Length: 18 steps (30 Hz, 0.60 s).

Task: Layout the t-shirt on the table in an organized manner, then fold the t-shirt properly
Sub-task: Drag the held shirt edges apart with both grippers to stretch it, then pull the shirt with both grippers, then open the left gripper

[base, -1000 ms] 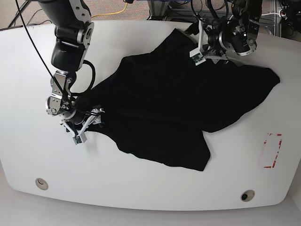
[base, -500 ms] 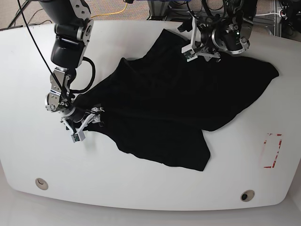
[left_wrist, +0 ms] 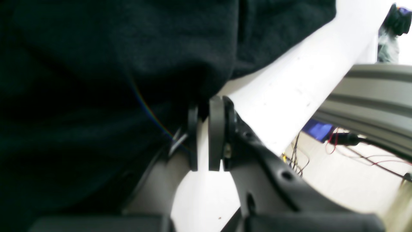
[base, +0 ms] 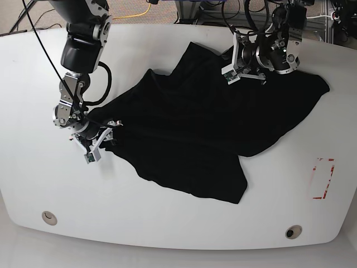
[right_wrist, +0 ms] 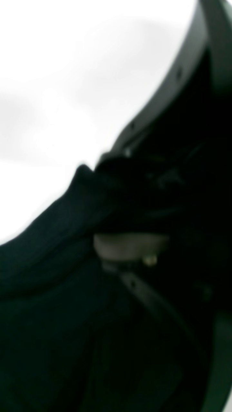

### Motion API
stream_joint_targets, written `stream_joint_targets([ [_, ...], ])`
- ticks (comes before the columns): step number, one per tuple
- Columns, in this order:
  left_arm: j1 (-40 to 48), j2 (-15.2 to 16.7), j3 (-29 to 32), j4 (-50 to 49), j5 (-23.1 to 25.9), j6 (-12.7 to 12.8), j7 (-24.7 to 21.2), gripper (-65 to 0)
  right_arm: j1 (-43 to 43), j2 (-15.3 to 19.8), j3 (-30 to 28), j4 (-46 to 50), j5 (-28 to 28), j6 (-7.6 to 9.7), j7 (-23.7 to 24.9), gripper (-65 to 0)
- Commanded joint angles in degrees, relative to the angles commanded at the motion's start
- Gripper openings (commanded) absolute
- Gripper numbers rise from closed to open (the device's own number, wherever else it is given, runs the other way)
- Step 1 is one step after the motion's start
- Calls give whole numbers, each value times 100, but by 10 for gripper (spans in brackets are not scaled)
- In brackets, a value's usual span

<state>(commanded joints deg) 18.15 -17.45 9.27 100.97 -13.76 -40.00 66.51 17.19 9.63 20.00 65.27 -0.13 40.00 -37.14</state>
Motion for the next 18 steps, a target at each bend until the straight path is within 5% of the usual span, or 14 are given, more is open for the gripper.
stream_joint_targets([
  [5,0,-334,-9,-9,9,0,-220,-626,-176,-158,9,387,0,0,-264,-569],
  [18,0,-1371,-923,-97,0,0,-422,-626,-1248,-580,-18,1670,-26,0,-677,-571],
])
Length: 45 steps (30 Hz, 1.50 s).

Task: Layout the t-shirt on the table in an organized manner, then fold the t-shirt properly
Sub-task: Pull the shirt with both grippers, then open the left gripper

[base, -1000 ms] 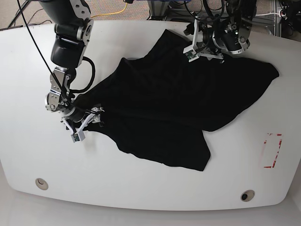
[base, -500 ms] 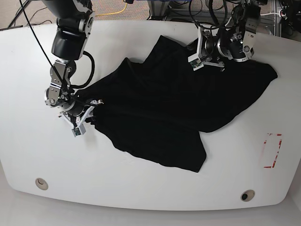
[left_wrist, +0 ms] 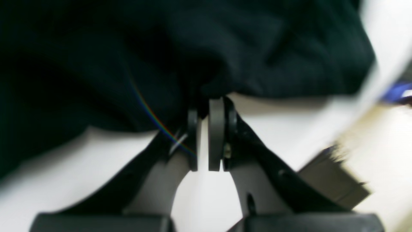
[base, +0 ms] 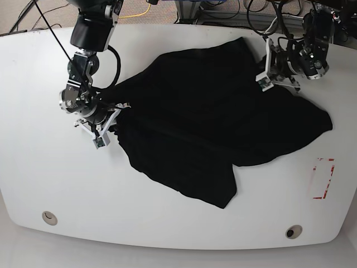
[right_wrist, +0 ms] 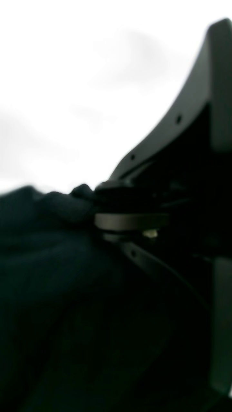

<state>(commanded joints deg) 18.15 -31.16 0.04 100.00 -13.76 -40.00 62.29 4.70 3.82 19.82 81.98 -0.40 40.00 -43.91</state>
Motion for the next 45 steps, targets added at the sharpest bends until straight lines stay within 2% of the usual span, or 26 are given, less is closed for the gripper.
stream_joint_targets([
  [5,-132,-352,-448,-404,-9,0,-9,-625,-290,-97,0,352,-9,0,-114,-571],
  [11,-369,-668,-571,-791,-9,0,-9,-621,-519,-97,-9,536,-9,0,-141,-569],
  [14,-369,-791,-642,-791,-18,0,-9,-619,-571,-97,-9,536,-9,0,-316,-556],
  [16,-369,-853,-642,-774,-18,0,-9,-619,-615,-97,-9,598,-9,0,-378,-506],
  [18,-369,-853,-651,-721,-18,0,-9,-607,-703,-105,0,791,-9,0,-396,-422],
  [24,-343,-862,-668,-484,-18,0,18,-433,-1090,-220,-9,1582,-9,0,-404,-144],
  [28,-334,-862,-826,-273,-18,0,26,-393,-1310,-264,-9,2163,-9,0,-404,-44],
  [34,-343,-862,-1099,176,-18,0,26,-390,-1336,-378,-18,2716,-9,0,-457,-29],
  [37,-360,-835,-1213,378,-18,0,26,-390,-914,-404,-18,2646,-9,0,-633,-29],
  [40,-378,-800,-1231,607,-26,0,18,-390,-404,-422,-18,2145,9,0,-668,-29],
  [45,-378,-519,-1266,782,-35,0,18,-390,431,-422,-9,1002,18,0,-615,-29],
])
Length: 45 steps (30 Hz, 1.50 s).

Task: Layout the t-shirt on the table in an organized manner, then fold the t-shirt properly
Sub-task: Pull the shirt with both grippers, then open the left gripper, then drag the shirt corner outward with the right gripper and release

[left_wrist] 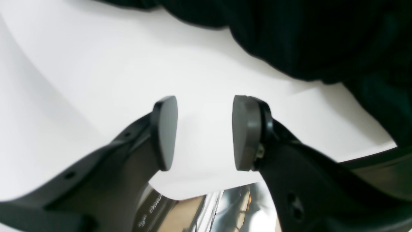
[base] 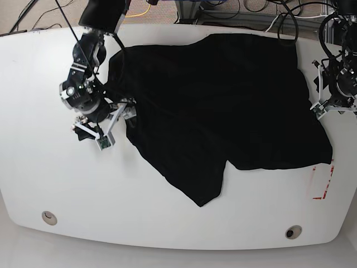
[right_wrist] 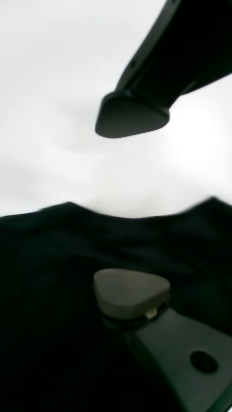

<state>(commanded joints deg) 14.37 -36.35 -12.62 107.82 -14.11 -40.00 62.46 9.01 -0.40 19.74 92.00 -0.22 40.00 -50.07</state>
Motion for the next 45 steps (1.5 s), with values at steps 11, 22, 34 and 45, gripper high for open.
stream_joint_targets([
  [11,18,598,-738,26,9,0,0,-392,1248,264,0,-2743,-18,0,958,-29],
  [22,-220,1002,-1090,26,53,0,0,-392,1029,79,-18,-2998,-18,0,1143,-32],
  [34,-211,1029,-1090,9,53,0,9,-392,800,-53,-774,-2998,0,0,1187,-92],
  [45,-202,1029,-1090,0,53,0,9,-392,914,-88,-756,-2998,-26,0,1354,-518],
])
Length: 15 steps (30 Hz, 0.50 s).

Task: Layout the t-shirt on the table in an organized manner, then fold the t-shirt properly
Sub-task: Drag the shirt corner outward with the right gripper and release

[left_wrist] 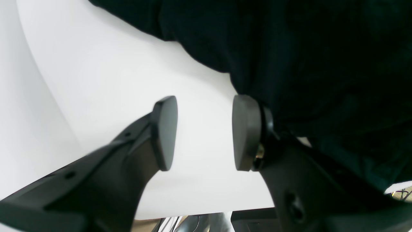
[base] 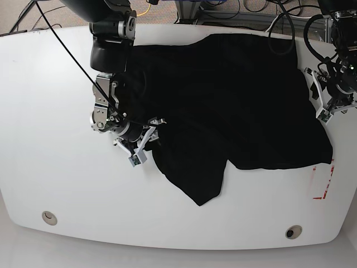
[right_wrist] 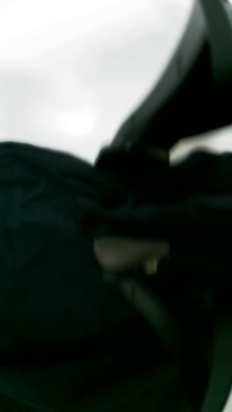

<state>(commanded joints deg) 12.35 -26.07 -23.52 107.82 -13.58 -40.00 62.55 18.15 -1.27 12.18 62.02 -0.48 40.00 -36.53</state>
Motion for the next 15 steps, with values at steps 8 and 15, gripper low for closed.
stream_joint_targets([
  [8,0,149,26,-9,9,0,0,-392,185,334,0,26,-9,0,-35,-640],
  [15,88,158,246,-9,9,0,0,-392,501,844,-9,18,-9,0,-9,-639],
])
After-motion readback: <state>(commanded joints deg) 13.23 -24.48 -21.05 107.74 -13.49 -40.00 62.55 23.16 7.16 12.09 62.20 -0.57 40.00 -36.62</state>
